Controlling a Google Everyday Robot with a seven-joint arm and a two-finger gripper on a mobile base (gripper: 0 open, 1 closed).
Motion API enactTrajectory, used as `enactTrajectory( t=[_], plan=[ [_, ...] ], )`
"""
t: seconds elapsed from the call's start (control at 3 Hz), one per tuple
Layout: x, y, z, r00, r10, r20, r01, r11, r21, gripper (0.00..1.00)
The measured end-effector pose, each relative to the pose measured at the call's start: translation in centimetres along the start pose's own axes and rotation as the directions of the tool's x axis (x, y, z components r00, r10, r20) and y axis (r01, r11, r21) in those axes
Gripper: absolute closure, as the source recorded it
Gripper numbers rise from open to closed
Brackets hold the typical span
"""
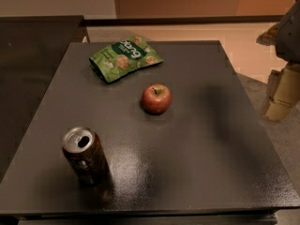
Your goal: Pick apple
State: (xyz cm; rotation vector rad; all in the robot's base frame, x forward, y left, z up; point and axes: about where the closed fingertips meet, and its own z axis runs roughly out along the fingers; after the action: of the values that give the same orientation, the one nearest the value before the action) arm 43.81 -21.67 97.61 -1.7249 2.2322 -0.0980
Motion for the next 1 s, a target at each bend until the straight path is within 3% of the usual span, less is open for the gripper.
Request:
enactTrajectory(
  t=[0.67, 1.0],
  plan=[
    [-1.0, -0.2, 0.1, 1.0, 0.002, 0.024, -0.002, 1.0, 0.003, 0.0],
    [-2.6, -0.9, 1.1, 0.997, 0.028, 0.075, -0.028, 0.9996, -0.006, 0.0]
  ],
)
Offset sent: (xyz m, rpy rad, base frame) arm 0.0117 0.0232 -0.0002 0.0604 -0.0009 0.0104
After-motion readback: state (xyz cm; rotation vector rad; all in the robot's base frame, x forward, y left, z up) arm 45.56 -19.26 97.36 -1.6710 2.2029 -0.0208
